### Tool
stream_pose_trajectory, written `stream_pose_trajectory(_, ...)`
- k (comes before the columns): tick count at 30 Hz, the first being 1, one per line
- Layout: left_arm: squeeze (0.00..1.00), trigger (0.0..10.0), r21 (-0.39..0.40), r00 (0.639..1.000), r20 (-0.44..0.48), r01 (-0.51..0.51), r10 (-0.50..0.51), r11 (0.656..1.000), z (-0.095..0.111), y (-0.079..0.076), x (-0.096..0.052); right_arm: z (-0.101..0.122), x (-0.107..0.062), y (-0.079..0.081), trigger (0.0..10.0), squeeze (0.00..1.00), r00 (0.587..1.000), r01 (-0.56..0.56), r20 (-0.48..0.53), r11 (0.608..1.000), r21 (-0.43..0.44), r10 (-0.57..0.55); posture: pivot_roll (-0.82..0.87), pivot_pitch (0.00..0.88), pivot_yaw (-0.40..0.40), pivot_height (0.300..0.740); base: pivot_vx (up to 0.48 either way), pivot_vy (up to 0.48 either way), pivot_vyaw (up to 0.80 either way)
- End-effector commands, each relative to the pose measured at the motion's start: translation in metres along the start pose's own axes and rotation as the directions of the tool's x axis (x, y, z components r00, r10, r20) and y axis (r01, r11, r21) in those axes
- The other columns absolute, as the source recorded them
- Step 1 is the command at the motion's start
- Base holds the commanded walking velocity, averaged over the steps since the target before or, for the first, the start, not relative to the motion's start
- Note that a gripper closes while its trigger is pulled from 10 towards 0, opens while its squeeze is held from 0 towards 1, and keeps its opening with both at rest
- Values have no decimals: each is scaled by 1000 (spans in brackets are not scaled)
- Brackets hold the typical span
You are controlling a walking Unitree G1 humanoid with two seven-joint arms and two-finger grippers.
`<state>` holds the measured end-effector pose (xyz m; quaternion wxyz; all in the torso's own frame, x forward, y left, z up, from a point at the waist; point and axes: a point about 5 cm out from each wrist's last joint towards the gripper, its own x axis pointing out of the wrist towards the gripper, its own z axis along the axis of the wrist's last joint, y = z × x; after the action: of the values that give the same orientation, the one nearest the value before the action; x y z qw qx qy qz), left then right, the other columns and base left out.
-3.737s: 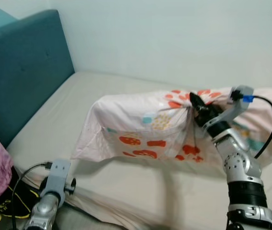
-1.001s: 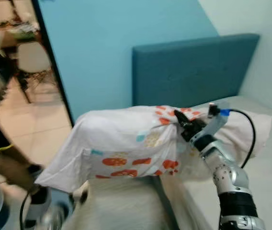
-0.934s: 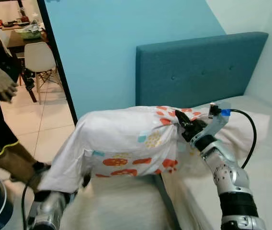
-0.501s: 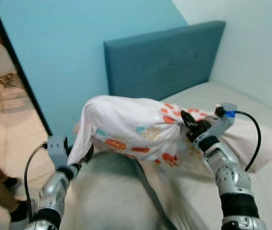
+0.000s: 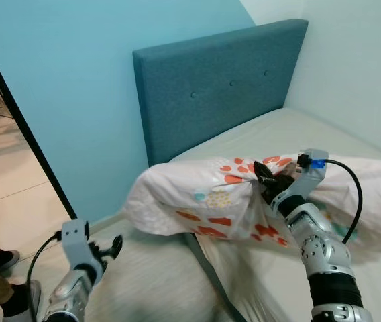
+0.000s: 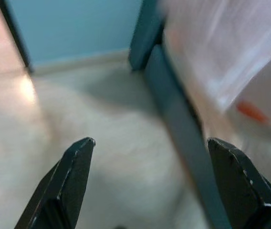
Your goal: Clean up the room
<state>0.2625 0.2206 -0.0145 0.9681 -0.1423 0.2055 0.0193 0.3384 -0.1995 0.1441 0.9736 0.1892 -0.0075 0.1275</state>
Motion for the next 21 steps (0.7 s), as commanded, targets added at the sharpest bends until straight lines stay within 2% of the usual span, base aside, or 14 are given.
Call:
stream_pose_trajectory(1, 0, 10000, 20, 999, -40, -20, 21, 1000, -6, 6, -3, 9, 5, 10, 10000, 0, 997, -42, 57, 998, -40, 44, 54, 17, -14, 740, 0, 0, 0)
stream_pose_trajectory(3, 0, 10000, 28, 992, -100, -71, 73, 997, -20, 12, -10, 0, 4, 12, 10000, 0, 998, -46, 29, 998, -41, 48, 46, 1, -26, 740, 0, 0, 0)
stream_pose_trajectory(7, 0, 10000, 31, 981, -153, -116, 119, 993, -34, 16, -17, -5, 5, 15, 10000, 0, 998, -62, 9, 997, -37, 62, 38, 0, -45, 740, 0, 0, 0)
stream_pose_trajectory(13, 0, 10000, 16, 972, -178, -153, 153, 988, -42, 19, -22, -7, 7, 20, 10000, 0, 996, -89, -3, 995, -43, 89, 36, 0, -63, 740, 0, 0, 0)
stream_pose_trajectory(21, 0, 10000, 18, 962, -200, -188, 187, 982, -48, 24, -27, -7, 13, 29, 10000, 0, 992, -126, 2, 991, -51, 126, 49, 0, -71, 740, 0, 0, 777)
